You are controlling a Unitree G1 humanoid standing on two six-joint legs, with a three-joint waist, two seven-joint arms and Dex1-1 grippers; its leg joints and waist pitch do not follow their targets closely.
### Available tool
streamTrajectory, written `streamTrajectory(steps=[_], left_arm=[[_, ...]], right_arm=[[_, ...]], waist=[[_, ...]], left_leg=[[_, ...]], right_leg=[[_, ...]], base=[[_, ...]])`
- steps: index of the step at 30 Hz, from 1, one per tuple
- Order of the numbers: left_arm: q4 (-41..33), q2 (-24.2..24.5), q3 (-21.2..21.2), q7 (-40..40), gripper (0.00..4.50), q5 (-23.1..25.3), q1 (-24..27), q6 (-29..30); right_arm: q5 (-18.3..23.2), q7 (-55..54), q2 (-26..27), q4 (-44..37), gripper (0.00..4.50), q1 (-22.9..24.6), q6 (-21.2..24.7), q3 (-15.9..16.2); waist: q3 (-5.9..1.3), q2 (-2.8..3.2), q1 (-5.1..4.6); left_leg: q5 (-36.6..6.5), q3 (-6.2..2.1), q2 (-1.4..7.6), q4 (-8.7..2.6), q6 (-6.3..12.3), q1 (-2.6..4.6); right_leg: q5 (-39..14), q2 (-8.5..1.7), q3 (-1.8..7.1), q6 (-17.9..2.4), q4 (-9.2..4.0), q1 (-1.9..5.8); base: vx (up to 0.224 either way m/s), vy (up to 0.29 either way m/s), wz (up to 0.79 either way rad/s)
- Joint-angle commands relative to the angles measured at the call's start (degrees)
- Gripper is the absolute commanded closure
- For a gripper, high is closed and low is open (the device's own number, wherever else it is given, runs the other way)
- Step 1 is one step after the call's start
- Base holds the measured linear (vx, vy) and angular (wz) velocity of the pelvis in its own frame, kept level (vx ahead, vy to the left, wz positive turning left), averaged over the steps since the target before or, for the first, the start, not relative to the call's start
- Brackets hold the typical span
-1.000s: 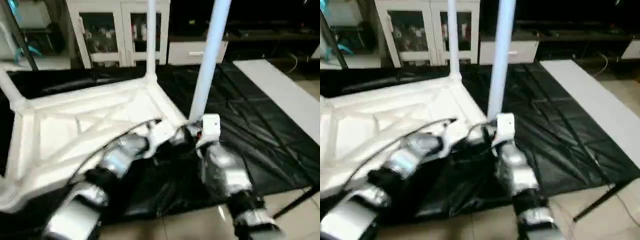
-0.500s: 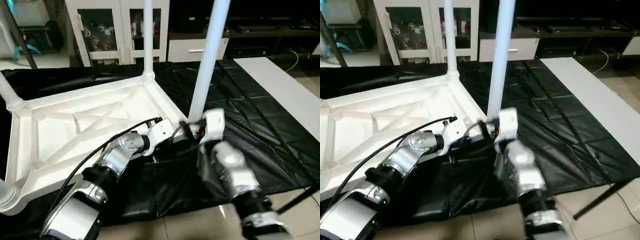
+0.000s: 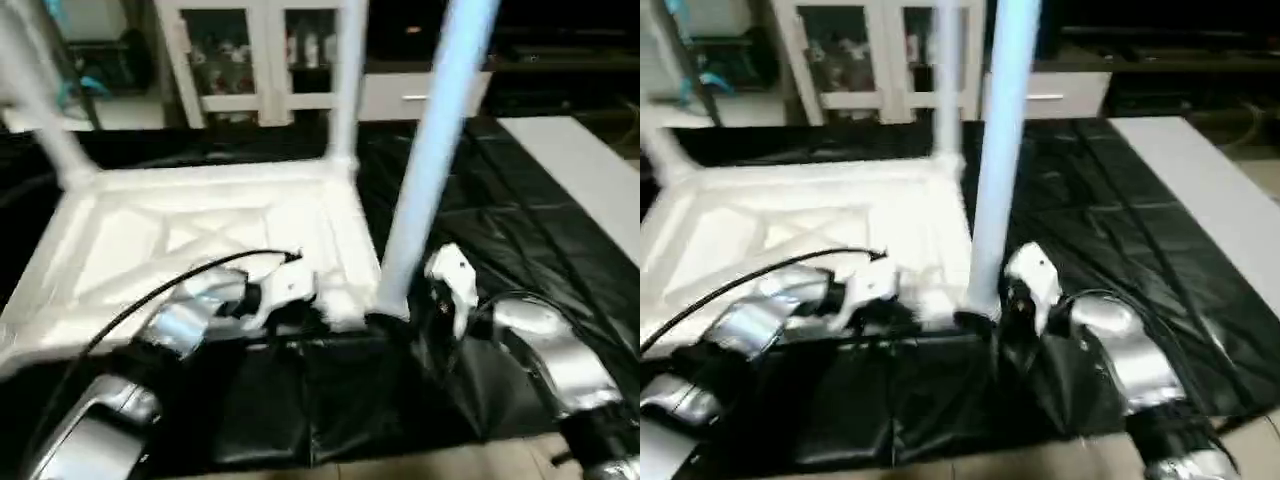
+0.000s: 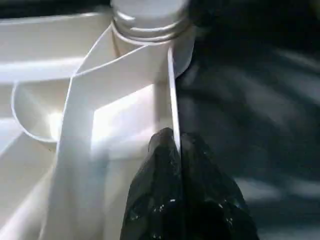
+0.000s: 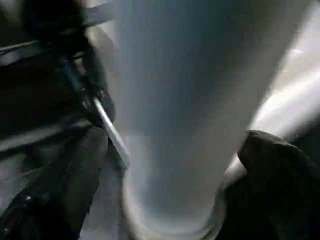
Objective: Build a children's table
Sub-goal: Rotate leg to tighten
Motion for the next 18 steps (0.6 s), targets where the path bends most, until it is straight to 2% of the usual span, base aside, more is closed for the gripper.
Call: streamTrajectory(steps=[1,2,3,5,7,10,14,15,17,18], left_arm=[[0.80,0.03,-7.49,-5.68,4.50,2.15,3.22,2.68],[0.22,0.53,-8.21,-6.79,4.50,2.59,3.36,3.02],[0.08,0.65,-8.38,-7.05,4.50,2.70,3.39,3.10],[-0.83,1.16,-8.49,-7.94,4.50,3.00,3.59,3.44],[-1.65,1.49,-8.41,-8.36,4.50,3.11,3.79,3.86],[-2.42,1.91,-8.32,-8.42,4.50,3.35,3.90,4.34],[-3.88,2.82,-8.58,-8.40,4.50,3.43,4.01,5.43],[-4.04,2.90,-8.61,-8.40,4.50,3.56,4.05,5.54],[-4.09,2.92,-8.60,-8.34,4.50,3.65,4.07,5.53],[-4.27,2.97,-8.62,-8.30,4.50,3.69,4.11,5.63]], right_arm=[[1.69,2.48,-0.36,-1.95,0.06,0.30,2.23,0.64],[1.87,4.06,-0.93,-2.64,0.06,0.52,3.13,1.40],[1.89,4.45,-1.09,-2.81,0.06,0.57,3.34,1.61],[1.19,5.92,-2.12,-3.86,0.06,0.81,4.26,2.93],[0.69,6.71,-2.76,-4.50,0.06,0.97,4.72,3.67],[-0.79,7.43,-3.77,-4.53,0.06,1.08,3.94,4.83],[-0.79,9.15,-4.40,-4.47,0.06,0.93,4.18,4.71],[-0.87,9.56,-4.68,-4.41,0.20,0.92,4.10,4.79],[-0.81,9.87,-4.94,-4.51,0.20,0.94,4.15,4.96],[-0.77,10.10,-5.14,-4.67,0.48,0.98,4.26,5.09]], waist=[[-2.99,-0.42,0.14],[-2.93,-0.46,0.30],[-2.85,-0.42,0.73],[-2.71,-0.38,0.79],[-2.37,-0.31,0.72],[-2.16,-0.40,0.61],[-2.12,-0.44,0.31],[-2.21,-0.38,0.28],[-2.38,-0.42,0.29],[-2.47,-0.45,0.32]], left_leg=[[-2.41,0.76,1.13,-2.69,8.62,-0.18],[-1.85,0.75,1.16,-2.68,8.73,-0.25],[-2.68,0.86,1.31,-2.74,8.36,0.01],[-3.99,0.81,1.34,-2.97,7.50,-0.03],[-8.20,0.77,1.48,-3.48,5.08,0.11],[-13.09,0.68,1.50,-3.94,2.52,0.45],[-14.20,0.51,1.41,-4.12,1.67,0.32],[-13.54,0.50,1.37,-4.07,1.75,0.28],[-12.06,0.51,1.33,-3.90,2.05,0.27],[-10.95,0.57,1.30,-3.75,2.48,0.26]], right_leg=[[5.17,-1.21,1.82,-18.30,-1.43,2.94],[5.00,-1.25,1.79,-18.19,-1.43,3.00],[2.40,-1.29,1.71,-17.82,-1.60,2.97],[-0.31,-1.31,1.66,-17.24,-1.84,3.06],[-6.28,-1.37,1.76,-15.74,-2.39,2.95],[-12.82,-1.48,2.00,-13.65,-3.17,2.71],[-14.09,-1.38,2.08,-12.65,-3.29,2.79],[-13.26,-1.34,2.08,-12.68,-3.23,2.82],[-11.16,-1.28,2.05,-13.08,-2.98,2.93],[-9.30,-1.24,2.04,-13.59,-2.79,2.98]], base=[[0.058,0.000,-0.01],[0.000,0.000,0.00],[0.000,0.000,0.00],[0.000,0.000,0.00],[0.000,0.000,0.00],[0.000,0.000,0.00],[0.000,0.000,0.00],[0.000,0.000,0.00],[0.000,0.000,0.00],[0.000,0.000,0.00]])
